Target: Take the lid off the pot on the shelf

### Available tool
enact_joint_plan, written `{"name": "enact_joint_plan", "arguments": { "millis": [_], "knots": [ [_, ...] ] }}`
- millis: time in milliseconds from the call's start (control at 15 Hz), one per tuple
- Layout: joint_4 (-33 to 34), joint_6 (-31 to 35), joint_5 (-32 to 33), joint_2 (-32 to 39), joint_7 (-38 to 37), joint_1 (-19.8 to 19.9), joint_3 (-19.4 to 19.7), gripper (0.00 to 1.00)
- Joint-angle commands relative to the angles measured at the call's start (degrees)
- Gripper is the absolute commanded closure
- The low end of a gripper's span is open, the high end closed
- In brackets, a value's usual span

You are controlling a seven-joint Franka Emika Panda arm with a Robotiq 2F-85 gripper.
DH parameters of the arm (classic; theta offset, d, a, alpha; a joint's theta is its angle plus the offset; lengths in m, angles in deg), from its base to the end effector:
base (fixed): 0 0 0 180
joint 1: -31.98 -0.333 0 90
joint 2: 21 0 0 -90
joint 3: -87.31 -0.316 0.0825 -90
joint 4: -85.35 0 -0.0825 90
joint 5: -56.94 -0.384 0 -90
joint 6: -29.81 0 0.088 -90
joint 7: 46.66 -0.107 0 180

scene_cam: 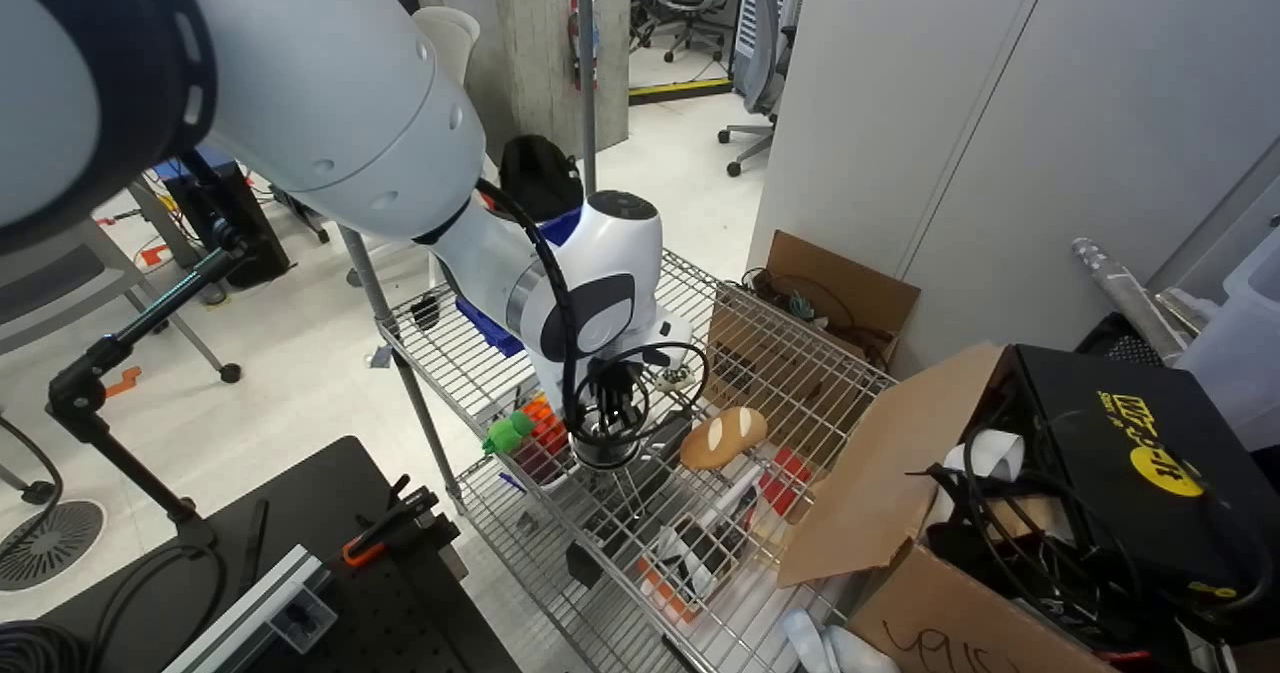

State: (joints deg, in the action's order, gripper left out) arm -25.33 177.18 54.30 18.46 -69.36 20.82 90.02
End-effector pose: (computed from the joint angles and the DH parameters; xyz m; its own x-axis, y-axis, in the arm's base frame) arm 0.6036 0.0891 0.1219 0.9607 -0.2747 -0.0407 -0.2739 -0.9614 0.0247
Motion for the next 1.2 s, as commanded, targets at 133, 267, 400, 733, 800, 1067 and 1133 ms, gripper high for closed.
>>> {"name": "enact_joint_plan", "arguments": {
  "millis": [133,267,400,733,800,1067,1133],
  "knots": [
    [1.7,-1.7,-0.5,-0.2,-1.5,-0.3,0.3,0.95],
    [1.6,-1.3,-0.5,-1.3,-2.1,-0.4,0.5,0.95],
    [1.0,-0.8,-0.2,-3.3,-3.1,-0.7,1.1,0.95],
    [0.6,-2.2,0.6,-6.9,-8.8,-0.3,5.3,0.95],
    [0.8,-2.8,0.3,-7.2,-9.3,0.6,6.0,0.95],
    [3.1,-6.0,-1.5,-6.3,-11.3,4.8,7.9,0.95],
    [4.2,-7.0,-1.9,-5.4,-11.8,6.0,8.2,0.95]
  ]
}}
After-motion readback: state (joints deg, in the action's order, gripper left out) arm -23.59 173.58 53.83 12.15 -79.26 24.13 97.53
